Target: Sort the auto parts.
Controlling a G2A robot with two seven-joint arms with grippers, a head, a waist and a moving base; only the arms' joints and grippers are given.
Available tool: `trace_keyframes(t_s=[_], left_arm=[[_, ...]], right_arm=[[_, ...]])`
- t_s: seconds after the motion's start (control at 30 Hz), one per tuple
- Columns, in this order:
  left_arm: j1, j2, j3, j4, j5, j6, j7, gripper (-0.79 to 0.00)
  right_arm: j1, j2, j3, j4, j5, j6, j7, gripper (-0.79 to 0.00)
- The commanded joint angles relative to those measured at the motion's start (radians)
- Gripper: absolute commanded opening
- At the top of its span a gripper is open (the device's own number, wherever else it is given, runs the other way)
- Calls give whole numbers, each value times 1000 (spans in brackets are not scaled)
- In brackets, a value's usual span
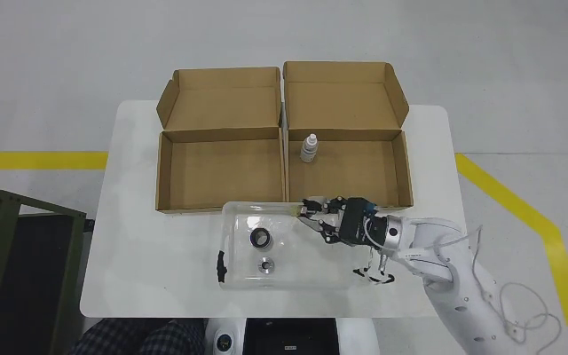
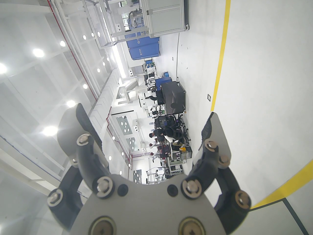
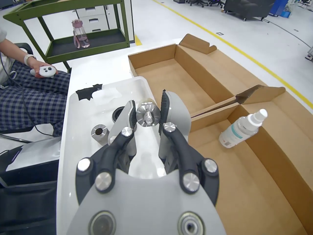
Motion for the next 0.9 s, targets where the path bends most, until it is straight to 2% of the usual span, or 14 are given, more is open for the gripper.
trace_keyframes(t_s=[0.0,0.37,0.87], left_arm=[[0,0,0,0,0,0,0,0],[0,0,0,0,0,0,0,0],[0,0,0,0,0,0,0,0]], right_arm=[[5,-1,0,14,2,2,-25,-785],[52,-4,-13,81,7,-3,-61,-785],[52,-4,-13,81,7,-3,-61,-785]])
